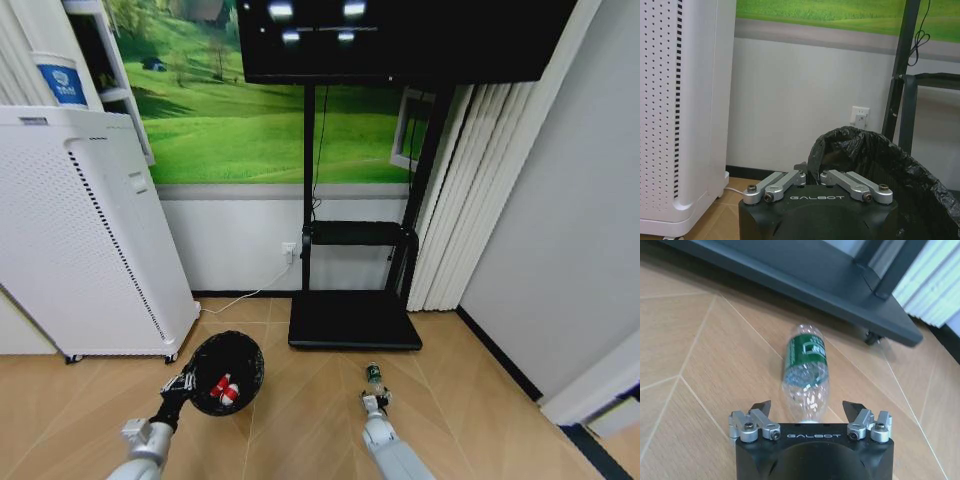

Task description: Pick up the trash bin and place the garbage on the floor into it.

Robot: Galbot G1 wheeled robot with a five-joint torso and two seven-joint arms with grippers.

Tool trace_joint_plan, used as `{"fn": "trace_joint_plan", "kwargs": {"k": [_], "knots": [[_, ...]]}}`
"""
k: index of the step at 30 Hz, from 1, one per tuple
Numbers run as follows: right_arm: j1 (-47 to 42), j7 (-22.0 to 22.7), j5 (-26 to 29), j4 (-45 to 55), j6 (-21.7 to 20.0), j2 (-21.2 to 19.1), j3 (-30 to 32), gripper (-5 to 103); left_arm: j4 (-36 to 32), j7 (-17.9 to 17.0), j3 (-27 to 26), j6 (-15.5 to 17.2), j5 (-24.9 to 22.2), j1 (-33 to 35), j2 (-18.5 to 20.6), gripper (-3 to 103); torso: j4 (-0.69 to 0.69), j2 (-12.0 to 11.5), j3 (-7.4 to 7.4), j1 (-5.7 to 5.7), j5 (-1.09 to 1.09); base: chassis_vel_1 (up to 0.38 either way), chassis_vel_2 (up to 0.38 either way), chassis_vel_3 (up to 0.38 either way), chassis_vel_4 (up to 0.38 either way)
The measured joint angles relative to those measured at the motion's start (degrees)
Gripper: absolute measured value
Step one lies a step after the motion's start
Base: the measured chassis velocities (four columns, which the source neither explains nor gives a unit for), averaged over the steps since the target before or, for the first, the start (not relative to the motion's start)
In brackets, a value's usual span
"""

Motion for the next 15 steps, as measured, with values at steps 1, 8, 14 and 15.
{"fn": "trace_joint_plan", "kwargs": {"k": [1,8,14,15], "knots": [[0.00,0.41,0.81,-0.05,-0.43,0.04,0.02,82,-0.37,0.11,-0.02,-0.06,-0.02,0.17,-0.28,7,0.00,0.00,0.00,0.00,0.00,0.000,0.000,0.000,0.000],[0.03,0.94,2.91,-0.66,-1.31,0.05,0.14,76,-1.50,0.62,-0.23,-0.36,0.05,1.31,-1.37,7,0.00,0.00,0.00,0.00,0.00,0.000,0.000,0.000,0.000],[0.10,1.03,3.44,-1.16,-1.92,0.10,0.04,54,-2.22,0.72,-0.78,-0.57,-0.04,1.60,-1.58,7,0.00,0.00,0.00,0.00,0.00,0.000,0.000,0.000,0.000],[0.10,1.03,3.44,-1.16,-1.92,0.10,0.04,54,-2.22,0.72,-0.78,-0.57,-0.04,1.60,-1.58,7,0.00,0.00,0.00,0.00,0.00,0.000,0.000,0.000,0.000]]}}
